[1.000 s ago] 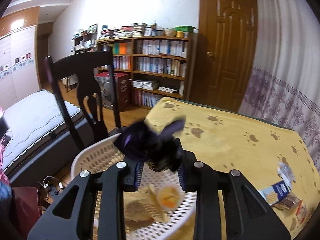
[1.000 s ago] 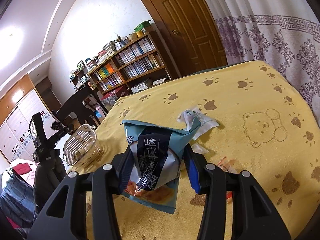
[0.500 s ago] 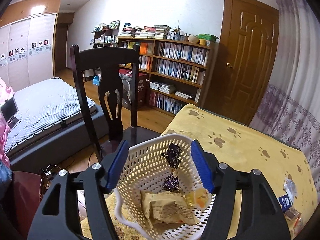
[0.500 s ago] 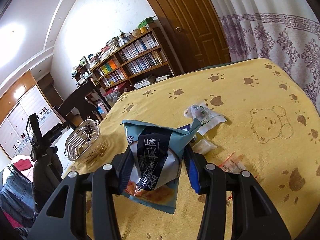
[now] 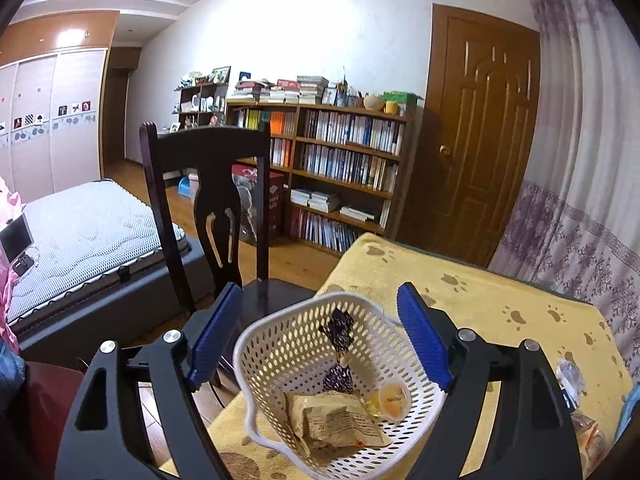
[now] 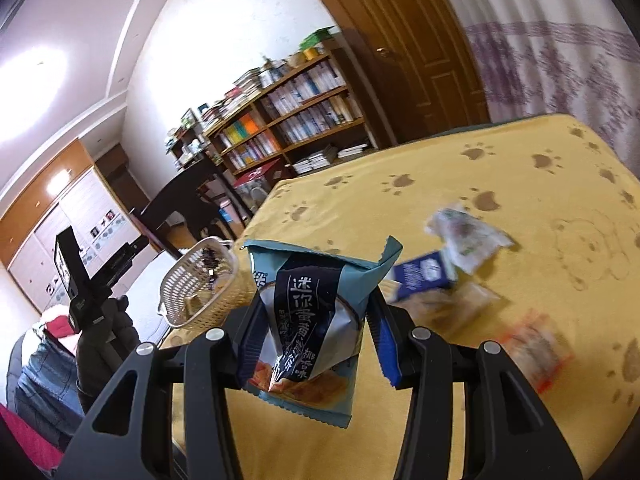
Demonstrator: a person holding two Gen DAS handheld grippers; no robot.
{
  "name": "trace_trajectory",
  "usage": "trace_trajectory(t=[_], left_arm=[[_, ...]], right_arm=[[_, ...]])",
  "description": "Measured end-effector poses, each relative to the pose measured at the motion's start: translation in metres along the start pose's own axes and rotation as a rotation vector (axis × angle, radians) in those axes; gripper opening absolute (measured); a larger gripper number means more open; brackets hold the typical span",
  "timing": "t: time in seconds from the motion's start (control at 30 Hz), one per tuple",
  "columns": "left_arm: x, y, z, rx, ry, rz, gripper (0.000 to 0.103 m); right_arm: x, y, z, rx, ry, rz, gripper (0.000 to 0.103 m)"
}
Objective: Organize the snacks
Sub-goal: 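Carry the blue cake packet into the white basket with the right tool and release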
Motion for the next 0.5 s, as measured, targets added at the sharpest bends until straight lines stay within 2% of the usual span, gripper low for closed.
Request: trace_trajectory(t=[0.27,0.5], left_arm=[[0.021,-0.020,-0.019,0.031,-0.021,0.067,0.082],[0.036,-0.034,-0.041,0.070,-0.036,0.114,0.085]], right_arm=[[-0.044,-0.009,-0.059,0.078,-0.063,-0.040,0.048],[-0.100,-0.012,-0.121,0.159,-0.091,-0.096,0.048]])
Point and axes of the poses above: each gripper's, at about its wrist camera, not at the fingertips, and x roughly against the way its jaws point, z to its right, y to its underside, the point moved 2 cm from there along -x, roughly the way its jaws point, and after that the axes turned 12 degrees about z, right-handed, at the moved point
